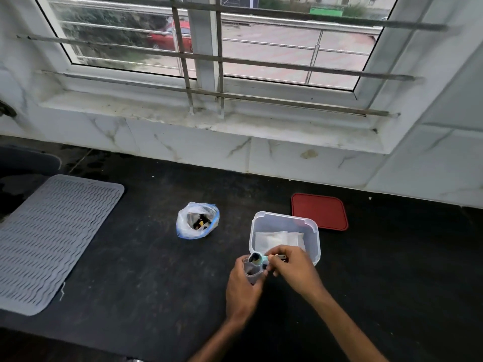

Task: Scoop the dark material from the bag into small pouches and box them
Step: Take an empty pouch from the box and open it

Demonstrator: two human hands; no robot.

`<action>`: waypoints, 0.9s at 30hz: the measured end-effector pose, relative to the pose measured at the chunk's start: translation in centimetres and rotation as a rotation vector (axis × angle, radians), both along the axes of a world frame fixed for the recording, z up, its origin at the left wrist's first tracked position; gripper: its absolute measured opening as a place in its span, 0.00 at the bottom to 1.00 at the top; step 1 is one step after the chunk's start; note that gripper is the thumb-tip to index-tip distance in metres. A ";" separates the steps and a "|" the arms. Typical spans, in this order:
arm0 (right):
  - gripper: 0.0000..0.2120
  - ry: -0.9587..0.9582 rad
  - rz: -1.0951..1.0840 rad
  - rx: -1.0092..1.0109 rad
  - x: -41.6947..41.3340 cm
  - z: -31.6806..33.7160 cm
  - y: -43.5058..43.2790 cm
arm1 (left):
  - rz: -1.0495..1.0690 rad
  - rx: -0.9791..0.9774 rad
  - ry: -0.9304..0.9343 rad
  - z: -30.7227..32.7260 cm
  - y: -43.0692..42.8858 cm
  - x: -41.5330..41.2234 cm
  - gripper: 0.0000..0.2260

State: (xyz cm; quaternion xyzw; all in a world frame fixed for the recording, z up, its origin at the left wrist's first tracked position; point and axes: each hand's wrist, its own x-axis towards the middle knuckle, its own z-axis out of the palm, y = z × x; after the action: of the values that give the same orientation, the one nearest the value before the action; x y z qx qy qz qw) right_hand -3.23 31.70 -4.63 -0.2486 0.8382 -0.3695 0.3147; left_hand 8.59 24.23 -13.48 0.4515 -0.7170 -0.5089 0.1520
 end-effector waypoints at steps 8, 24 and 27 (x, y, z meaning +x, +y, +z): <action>0.12 0.388 0.240 -0.035 2.6 -1.3 1.5 | 0.024 -0.047 0.111 0.1 0.8 0.8 0.18; 0.06 -0.344 -0.233 -0.262 0.3 0.2 1.9 | -0.093 -0.134 -0.109 -0.7 0.2 1.1 0.36; 0.06 -0.374 -0.255 -0.268 0.1 0.7 1.7 | -0.173 -0.198 -0.215 -0.3 -0.2 0.7 0.38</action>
State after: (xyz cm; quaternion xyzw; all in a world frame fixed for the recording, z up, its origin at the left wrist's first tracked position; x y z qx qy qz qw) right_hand -3.08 33.41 -3.96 -0.1079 0.7336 -0.5535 0.3792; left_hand 9.32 24.05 -13.81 0.4226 -0.8120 -0.3958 0.0738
